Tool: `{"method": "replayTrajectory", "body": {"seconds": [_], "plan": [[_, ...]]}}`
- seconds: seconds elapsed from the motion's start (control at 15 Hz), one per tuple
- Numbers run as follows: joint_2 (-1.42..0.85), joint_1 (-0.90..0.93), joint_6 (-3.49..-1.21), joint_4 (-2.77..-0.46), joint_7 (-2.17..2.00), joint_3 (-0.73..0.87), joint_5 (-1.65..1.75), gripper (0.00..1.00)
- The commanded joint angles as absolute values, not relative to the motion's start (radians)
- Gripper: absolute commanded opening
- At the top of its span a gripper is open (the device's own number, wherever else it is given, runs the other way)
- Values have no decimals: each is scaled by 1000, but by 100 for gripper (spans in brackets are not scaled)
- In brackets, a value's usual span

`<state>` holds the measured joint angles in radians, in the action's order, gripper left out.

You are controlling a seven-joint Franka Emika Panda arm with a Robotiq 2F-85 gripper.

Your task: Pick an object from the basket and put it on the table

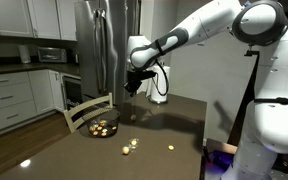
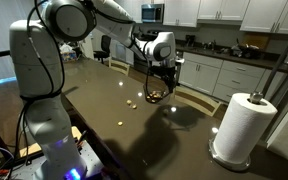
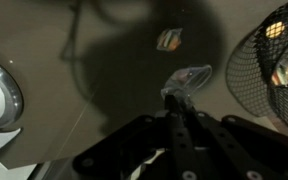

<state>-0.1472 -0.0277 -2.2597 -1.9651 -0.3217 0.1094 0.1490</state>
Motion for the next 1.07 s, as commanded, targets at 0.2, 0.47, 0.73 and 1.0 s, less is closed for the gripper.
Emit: {"method": "replayTrajectory", "body": {"seconds": [0.2, 0.47, 0.73, 1.0], "plan": [[-234, -72, -2303, -1982, -331, 126, 34, 4], [-284, -68, -2378, -1978, -340, 138, 36, 4], [-304, -55, -2419, -1982, -371, 155, 60, 5], [-299, -51, -2430, -1992, -377, 159, 63, 44]]}}
